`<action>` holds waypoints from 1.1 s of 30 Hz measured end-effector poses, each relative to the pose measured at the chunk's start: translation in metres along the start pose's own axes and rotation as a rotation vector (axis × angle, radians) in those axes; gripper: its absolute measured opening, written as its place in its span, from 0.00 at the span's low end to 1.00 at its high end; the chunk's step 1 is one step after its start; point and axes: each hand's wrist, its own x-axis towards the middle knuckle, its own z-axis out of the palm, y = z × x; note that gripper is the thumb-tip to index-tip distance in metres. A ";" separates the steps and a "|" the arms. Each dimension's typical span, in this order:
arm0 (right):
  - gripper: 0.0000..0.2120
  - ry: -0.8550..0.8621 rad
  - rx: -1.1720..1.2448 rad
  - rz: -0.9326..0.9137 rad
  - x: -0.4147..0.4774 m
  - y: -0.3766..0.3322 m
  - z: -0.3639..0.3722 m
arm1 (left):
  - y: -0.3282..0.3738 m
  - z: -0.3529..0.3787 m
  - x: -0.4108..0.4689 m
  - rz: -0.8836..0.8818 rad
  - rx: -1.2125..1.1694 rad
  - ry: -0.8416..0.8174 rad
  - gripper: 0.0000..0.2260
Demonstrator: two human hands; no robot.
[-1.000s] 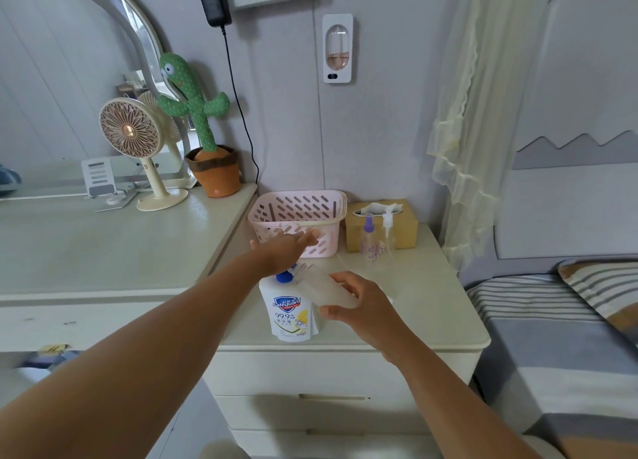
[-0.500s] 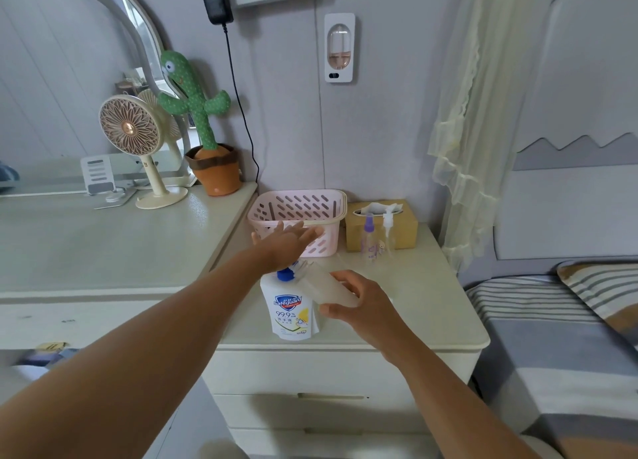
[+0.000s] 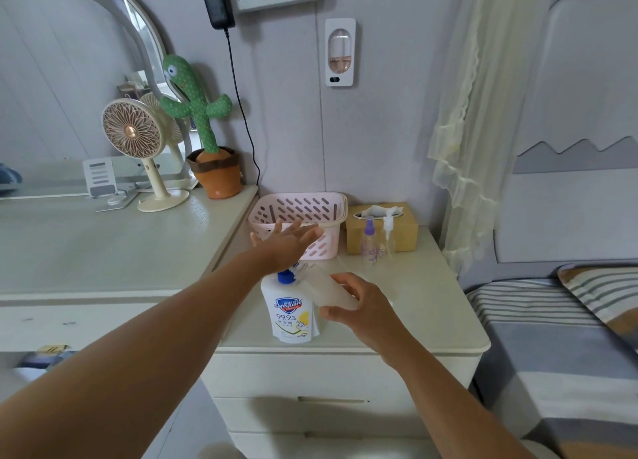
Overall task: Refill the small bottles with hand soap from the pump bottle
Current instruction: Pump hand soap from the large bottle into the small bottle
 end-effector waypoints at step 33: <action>0.20 -0.002 0.014 0.001 -0.002 0.001 0.003 | -0.003 0.002 0.000 0.013 0.004 0.020 0.28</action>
